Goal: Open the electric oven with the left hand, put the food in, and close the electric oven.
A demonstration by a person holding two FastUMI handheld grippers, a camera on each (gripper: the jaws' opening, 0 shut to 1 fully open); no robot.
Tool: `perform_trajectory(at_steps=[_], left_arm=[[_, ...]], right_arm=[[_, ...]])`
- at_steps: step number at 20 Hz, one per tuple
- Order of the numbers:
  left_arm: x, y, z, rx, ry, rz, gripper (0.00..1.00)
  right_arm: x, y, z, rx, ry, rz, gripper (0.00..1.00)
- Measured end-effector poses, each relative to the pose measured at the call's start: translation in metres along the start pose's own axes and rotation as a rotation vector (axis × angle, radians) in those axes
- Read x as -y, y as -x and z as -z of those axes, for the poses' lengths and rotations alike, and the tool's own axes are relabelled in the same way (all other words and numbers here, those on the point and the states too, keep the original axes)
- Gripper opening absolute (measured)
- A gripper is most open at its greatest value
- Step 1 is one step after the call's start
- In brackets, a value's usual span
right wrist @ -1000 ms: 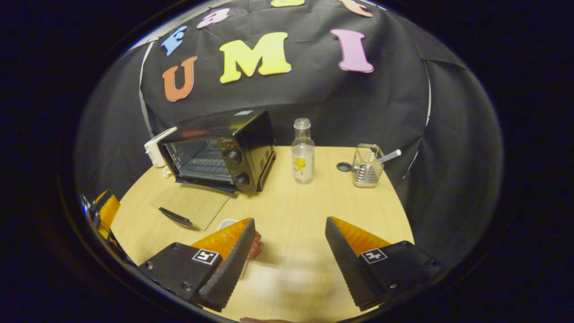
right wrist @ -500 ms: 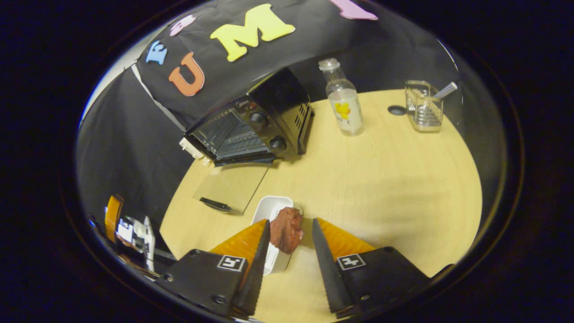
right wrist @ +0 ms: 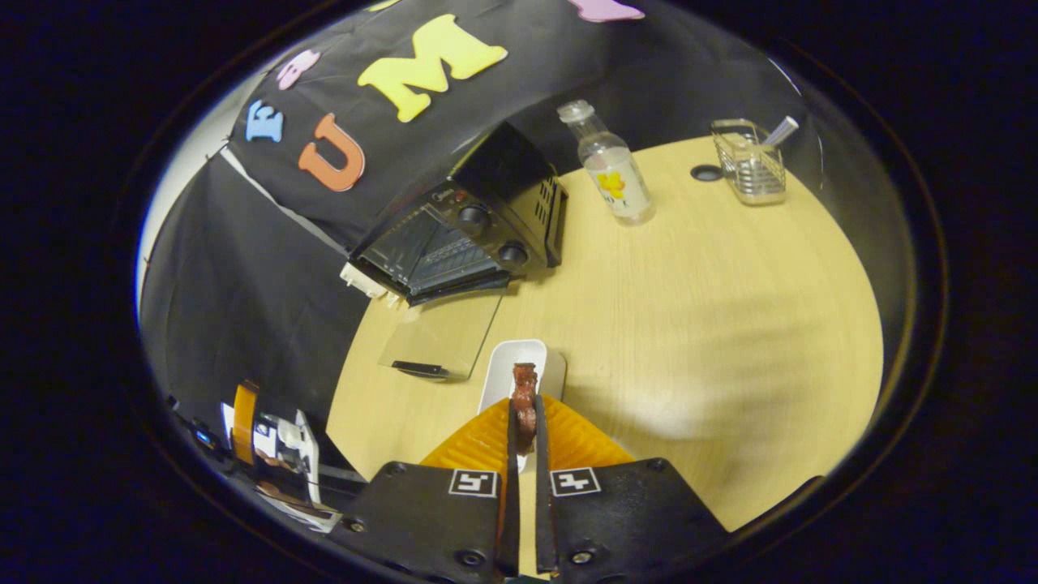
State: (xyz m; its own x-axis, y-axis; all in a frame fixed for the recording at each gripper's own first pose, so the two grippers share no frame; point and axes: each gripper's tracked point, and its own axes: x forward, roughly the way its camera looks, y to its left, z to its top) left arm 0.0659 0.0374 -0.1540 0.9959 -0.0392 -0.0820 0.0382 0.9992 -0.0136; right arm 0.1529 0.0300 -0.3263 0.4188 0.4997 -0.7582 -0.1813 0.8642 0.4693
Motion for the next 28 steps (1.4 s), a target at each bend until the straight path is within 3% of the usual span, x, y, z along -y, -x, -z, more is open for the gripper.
perform_trajectory(at_steps=[8, 11, 15, 23, 28], left_arm=[[-0.020, 0.017, 0.017, -0.004, 0.021, 0.005, 0.96], [-0.029, 0.021, 0.025, -0.010, 0.043, -0.002, 0.96], [-0.042, 0.027, 0.032, -0.011, 0.053, -0.017, 0.96], [-0.057, 0.027, 0.047, -0.032, 0.080, -0.024, 0.96], [-0.071, 0.031, 0.052, -0.040, 0.073, -0.045, 0.96]], right_arm=[[-0.068, 0.023, -0.022, 0.184, 0.426, 0.192, 0.11], [-0.103, 0.008, -0.028, 0.238, 0.585, 0.233, 0.11], [-0.140, -0.027, -0.030, 0.276, 0.707, 0.251, 0.11], [-0.197, -0.104, -0.069, 0.421, 0.661, 0.226, 0.11], [-0.216, -0.151, -0.089, 0.489, 0.461, 0.137, 0.11]])
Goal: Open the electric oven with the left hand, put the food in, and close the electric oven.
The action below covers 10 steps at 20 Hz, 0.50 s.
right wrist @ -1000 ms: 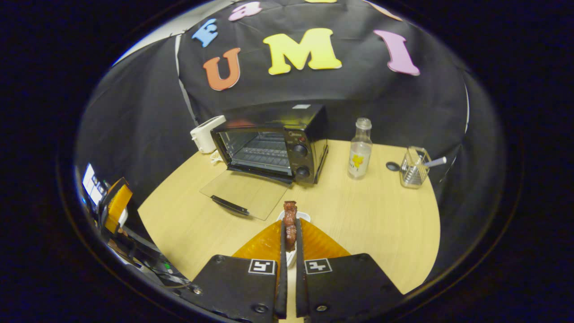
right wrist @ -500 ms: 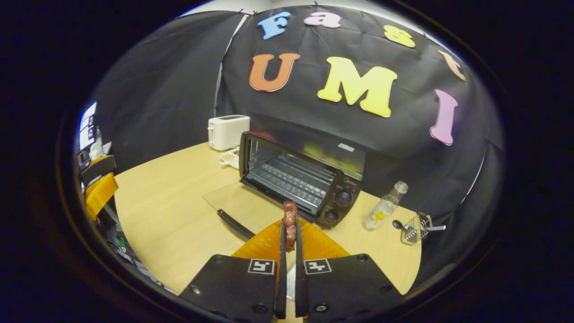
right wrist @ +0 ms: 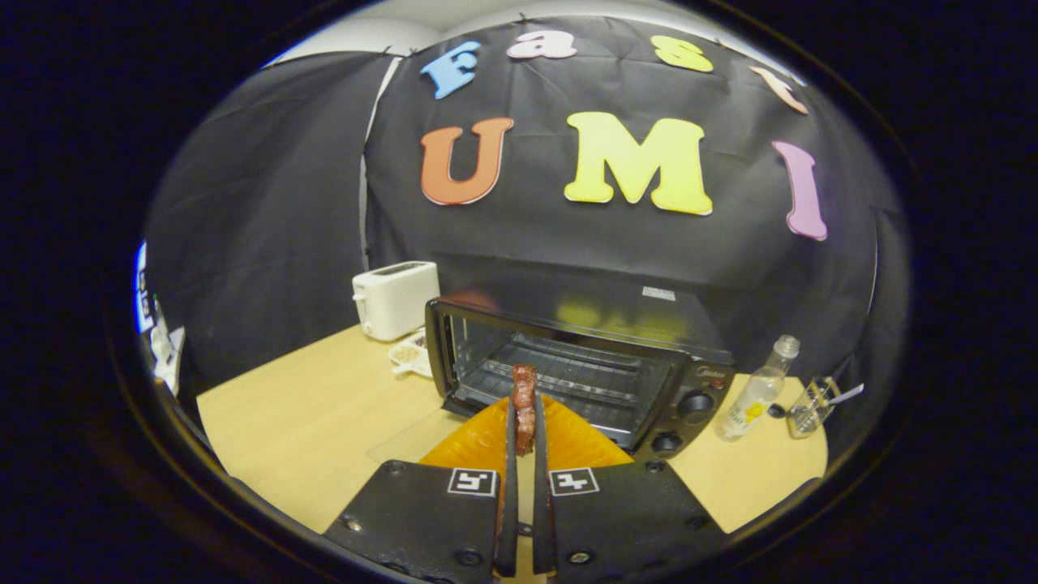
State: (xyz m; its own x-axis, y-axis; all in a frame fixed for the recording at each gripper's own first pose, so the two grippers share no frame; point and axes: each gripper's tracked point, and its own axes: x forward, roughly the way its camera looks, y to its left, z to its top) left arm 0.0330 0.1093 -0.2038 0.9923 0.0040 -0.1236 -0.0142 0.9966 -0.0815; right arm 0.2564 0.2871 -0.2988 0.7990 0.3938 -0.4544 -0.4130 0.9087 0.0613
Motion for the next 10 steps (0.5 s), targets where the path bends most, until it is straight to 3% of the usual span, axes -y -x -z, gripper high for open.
perform_trajectory(at_steps=[8, 10], left_arm=[[-0.035, 0.004, -0.002, 0.005, 0.010, -0.057, 0.96], [-0.042, 0.003, -0.001, 0.000, 0.015, -0.074, 0.96]], right_arm=[[0.025, -0.073, -0.005, 0.040, -0.660, -0.004, 0.11], [0.036, -0.094, -0.002, 0.071, -0.767, 0.009, 0.11]])
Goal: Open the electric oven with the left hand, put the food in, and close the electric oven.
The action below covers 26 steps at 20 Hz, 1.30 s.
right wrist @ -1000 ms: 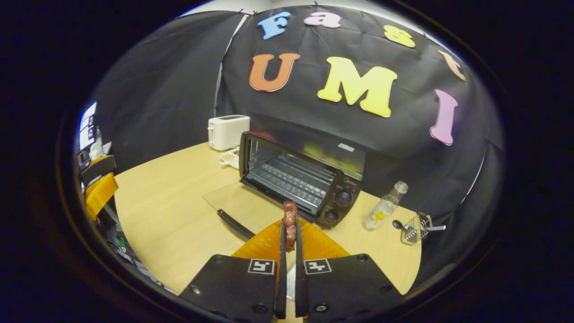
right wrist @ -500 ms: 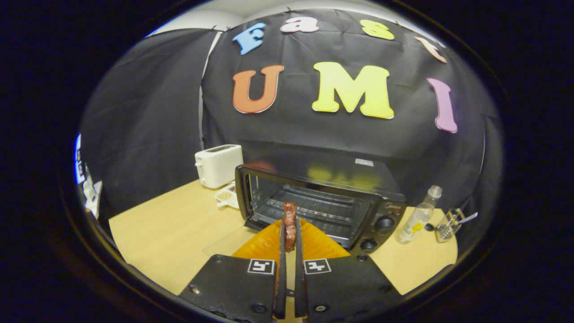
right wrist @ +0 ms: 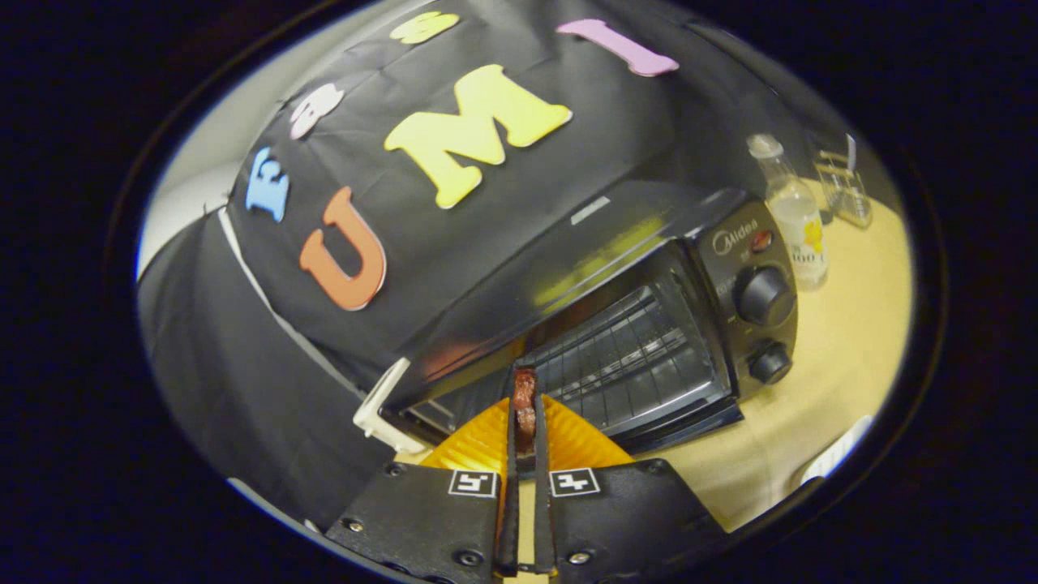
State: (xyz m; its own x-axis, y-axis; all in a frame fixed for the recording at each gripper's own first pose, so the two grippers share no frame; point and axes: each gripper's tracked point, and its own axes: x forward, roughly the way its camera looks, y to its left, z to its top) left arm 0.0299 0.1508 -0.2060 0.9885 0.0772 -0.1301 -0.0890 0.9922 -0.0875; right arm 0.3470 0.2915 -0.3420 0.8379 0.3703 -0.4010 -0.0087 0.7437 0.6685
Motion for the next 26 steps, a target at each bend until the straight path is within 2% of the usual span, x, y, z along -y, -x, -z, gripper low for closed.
perform_trajectory(at_steps=[5, 7, 11, 13, 14, 17, 19, 20, 21, 22, 24, 26], left_arm=[[-0.003, 0.001, -0.002, 0.007, 0.004, -0.010, 0.96], [-0.004, 0.002, -0.001, 0.003, -0.003, -0.010, 0.96], [-0.007, 0.003, 0.004, -0.006, -0.002, -0.013, 0.96], [-0.007, 0.005, 0.005, -0.009, -0.004, -0.008, 0.96], [-0.005, 0.005, 0.009, -0.012, -0.008, 0.001, 0.96], [-0.013, -0.004, 0.021, -0.039, -0.014, -0.013, 0.96], [-0.018, -0.011, 0.026, -0.053, -0.008, -0.027, 0.96], [-0.021, -0.013, 0.029, -0.063, -0.002, -0.032, 0.96], [-0.021, -0.015, 0.031, -0.072, 0.006, -0.035, 0.96], [-0.020, -0.016, 0.034, -0.081, 0.012, -0.035, 0.96], [-0.017, -0.020, 0.036, -0.095, 0.025, -0.029, 0.96], [-0.009, -0.022, 0.040, -0.110, 0.042, -0.009, 0.96]], right_arm=[[0.029, -0.038, 0.007, 0.039, -0.147, 0.036, 0.11], [0.040, -0.036, 0.011, 0.038, -0.135, 0.063, 0.11], [0.050, -0.040, 0.013, 0.021, -0.013, 0.155, 0.25], [0.061, -0.041, 0.017, 0.000, 0.094, 0.220, 0.29], [0.056, -0.041, 0.016, -0.010, 0.158, 0.211, 0.55], [0.051, -0.025, 0.018, -0.007, 0.359, 0.233, 0.82], [0.037, -0.010, 0.015, 0.027, 0.463, 0.207, 0.82], [0.033, 0.001, 0.017, 0.040, 0.522, 0.200, 0.85], [0.030, 0.012, 0.017, 0.052, 0.571, 0.196, 0.92], [0.026, 0.023, 0.019, 0.060, 0.601, 0.187, 0.93], [0.021, 0.044, 0.023, 0.058, 0.618, 0.155, 0.93], [0.025, 0.069, 0.022, 0.041, 0.606, 0.166, 0.93]])
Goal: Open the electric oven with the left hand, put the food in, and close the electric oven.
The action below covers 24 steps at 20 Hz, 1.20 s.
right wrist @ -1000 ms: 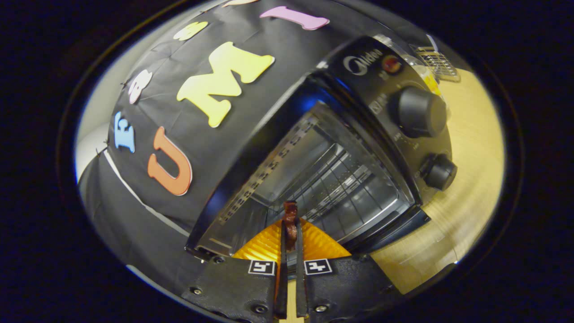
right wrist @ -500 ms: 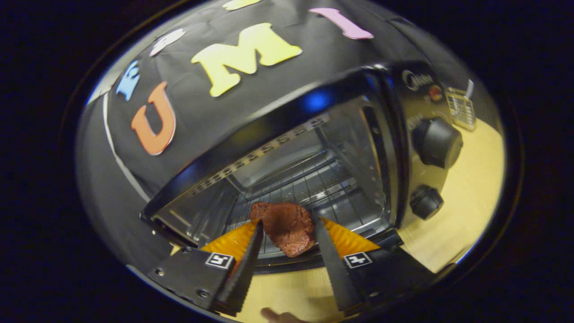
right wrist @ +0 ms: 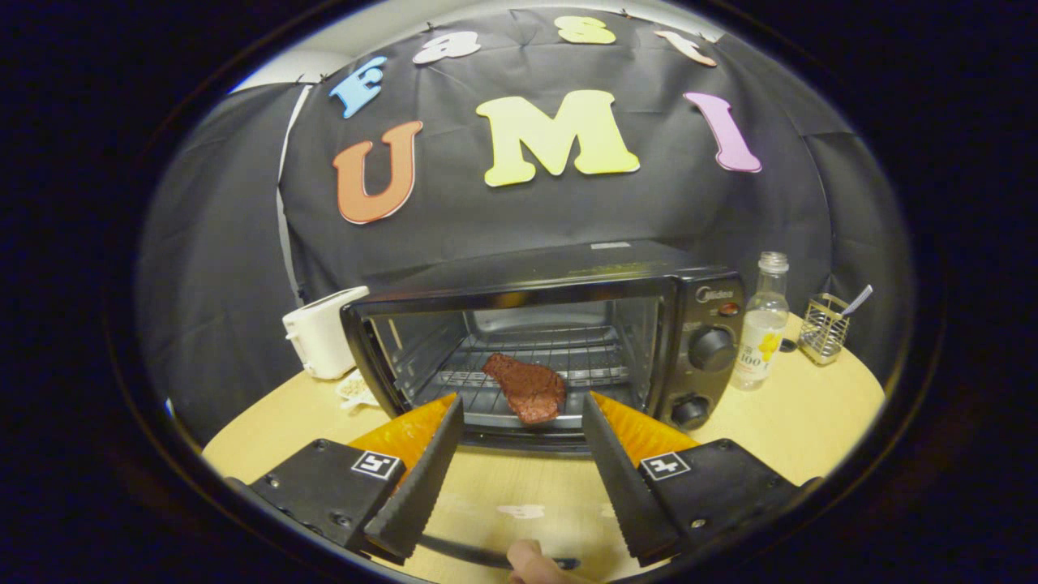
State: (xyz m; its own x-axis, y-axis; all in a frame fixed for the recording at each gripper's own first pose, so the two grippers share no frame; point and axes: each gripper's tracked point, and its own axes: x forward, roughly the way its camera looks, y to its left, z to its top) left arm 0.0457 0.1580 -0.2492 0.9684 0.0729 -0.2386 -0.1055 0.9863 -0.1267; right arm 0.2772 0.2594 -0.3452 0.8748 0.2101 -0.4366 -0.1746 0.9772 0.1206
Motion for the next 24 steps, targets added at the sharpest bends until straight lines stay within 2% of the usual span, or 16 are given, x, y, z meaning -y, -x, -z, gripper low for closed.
perform_trajectory(at_steps=[3, 8, 12, 13, 15, 20, 24], left_arm=[[0.016, -0.002, 0.007, -0.023, 0.014, 0.043, 0.96], [0.033, -0.010, 0.020, -0.059, -0.048, 0.052, 0.96], [0.060, -0.021, 0.034, -0.093, -0.064, 0.094, 0.96], [0.068, -0.025, 0.036, -0.104, -0.067, 0.106, 0.96], [0.087, -0.035, 0.045, -0.122, -0.072, 0.143, 0.96], [0.132, -0.052, 0.078, -0.235, -0.111, 0.216, 0.96], [0.165, -0.072, 0.092, -0.291, -0.177, 0.243, 0.96]], right_arm=[[0.010, 0.032, -0.003, -0.007, -0.005, -0.025, 0.93], [0.037, 0.093, -0.040, 0.100, 0.017, -0.030, 0.93], [0.064, 0.146, -0.090, 0.256, 0.114, 0.030, 0.93], [0.068, 0.158, -0.100, 0.285, 0.137, 0.035, 0.91], [0.076, 0.185, -0.115, 0.328, 0.183, 0.036, 0.94], [0.127, 0.241, -0.143, 0.376, 0.240, 0.148, 0.98], [0.162, 0.271, -0.161, 0.411, 0.208, 0.183, 0.99]])
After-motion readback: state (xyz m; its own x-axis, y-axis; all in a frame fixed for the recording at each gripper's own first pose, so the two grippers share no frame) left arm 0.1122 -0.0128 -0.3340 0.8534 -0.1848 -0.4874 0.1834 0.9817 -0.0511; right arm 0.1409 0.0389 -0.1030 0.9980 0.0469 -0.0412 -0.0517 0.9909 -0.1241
